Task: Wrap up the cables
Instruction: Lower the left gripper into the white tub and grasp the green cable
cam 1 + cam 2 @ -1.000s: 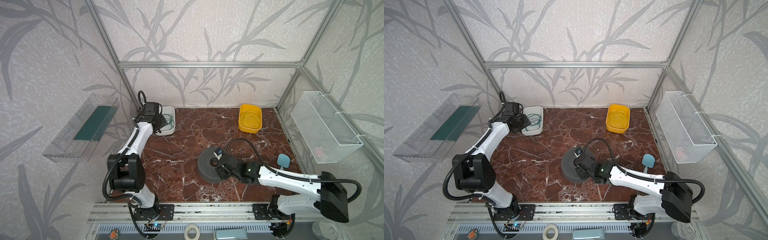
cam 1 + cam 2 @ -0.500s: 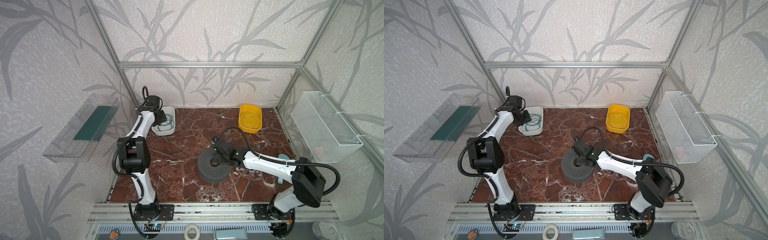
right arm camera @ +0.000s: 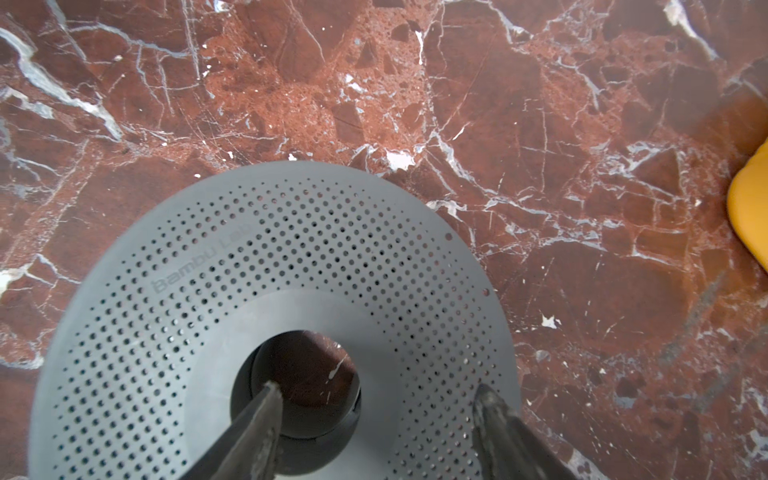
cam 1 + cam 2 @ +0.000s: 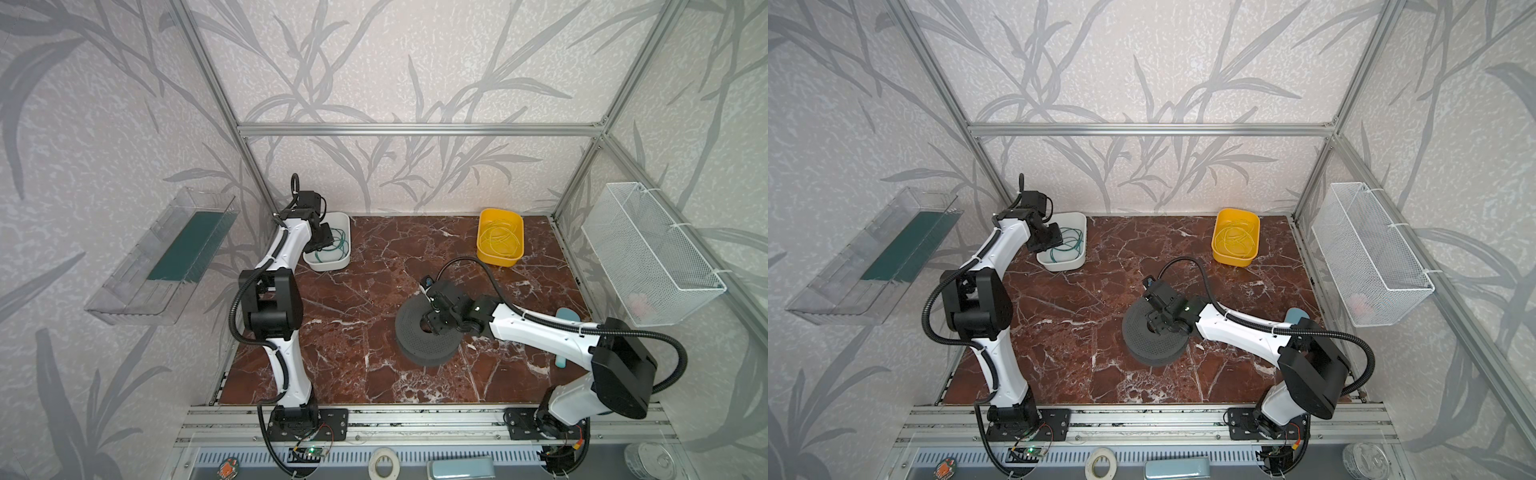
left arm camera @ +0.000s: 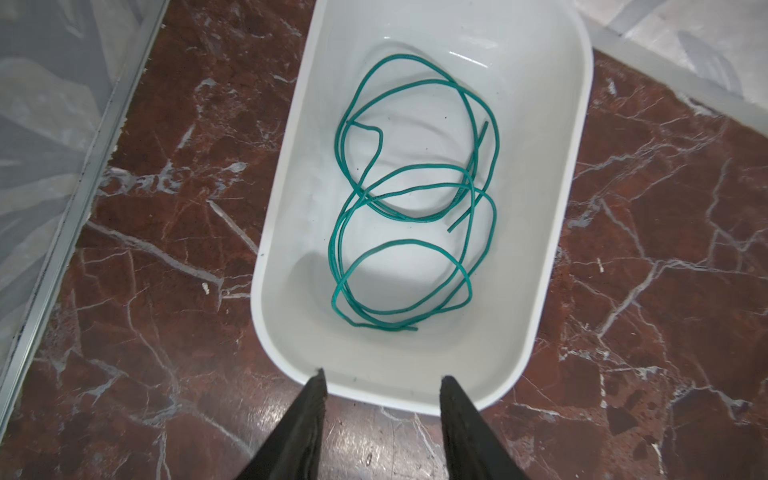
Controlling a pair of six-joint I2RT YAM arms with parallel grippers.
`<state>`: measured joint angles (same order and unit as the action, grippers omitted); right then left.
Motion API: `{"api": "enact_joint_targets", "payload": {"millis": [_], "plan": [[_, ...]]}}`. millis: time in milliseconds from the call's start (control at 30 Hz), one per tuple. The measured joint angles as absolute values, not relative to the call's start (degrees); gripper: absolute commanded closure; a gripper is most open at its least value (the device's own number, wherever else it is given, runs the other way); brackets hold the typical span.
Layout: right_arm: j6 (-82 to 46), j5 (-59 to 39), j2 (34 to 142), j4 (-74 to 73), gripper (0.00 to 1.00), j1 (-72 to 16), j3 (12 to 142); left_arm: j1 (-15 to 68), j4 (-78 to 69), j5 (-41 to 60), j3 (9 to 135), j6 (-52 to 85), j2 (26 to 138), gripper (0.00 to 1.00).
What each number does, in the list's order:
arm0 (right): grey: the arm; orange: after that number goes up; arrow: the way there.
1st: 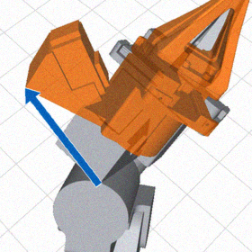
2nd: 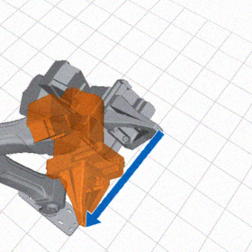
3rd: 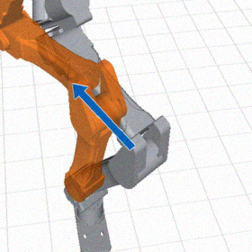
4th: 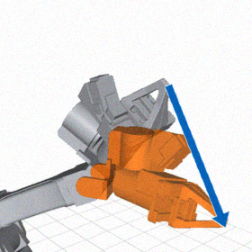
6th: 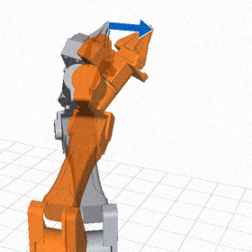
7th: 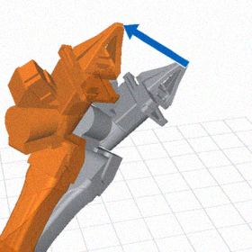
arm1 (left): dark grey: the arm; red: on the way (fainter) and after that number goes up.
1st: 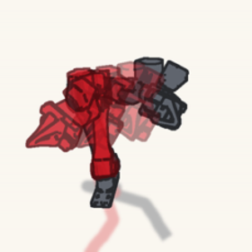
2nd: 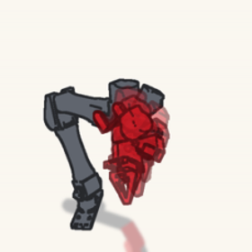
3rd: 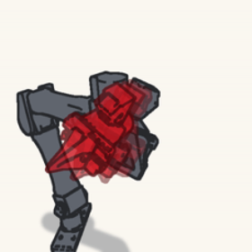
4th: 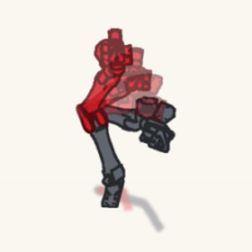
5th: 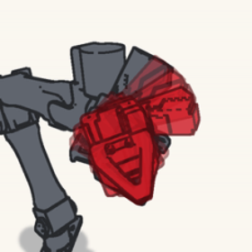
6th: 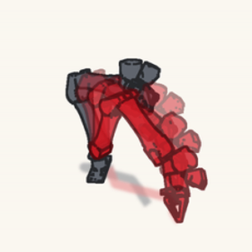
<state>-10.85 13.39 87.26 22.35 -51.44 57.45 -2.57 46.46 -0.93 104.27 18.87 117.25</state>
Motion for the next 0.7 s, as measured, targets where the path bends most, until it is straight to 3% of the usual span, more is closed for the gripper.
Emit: {"api": "enact_joint_targets", "payload": {"millis": [200, 467, 600, 700], "plan": [[-10.87, 12.75, 87.26, 22.33, 0.28, -51.44, 57.45, -2.09, 46.28, -2.39, 104.53, 15.22, 120.81, 0.51], [-10.9, 12.38, 87.26, 22.31, 0.28, -51.44, 57.45, -1.87, 45.34, -5.72, 107.77, 11.97, 124.2, 0.56], [-10.9, 12.4, 87.26, 22.33, 0.28, -51.44, 57.43, -1.89, 44.75, -8.23, 107.77, 10.74, 125.95, 0.63], [-10.92, 12.4, 87.26, 22.33, 0.28, -51.44, 57.3, -1.89, 43.24, -9.5, 107.48, 9.37, 126.52, 0.75]]}}
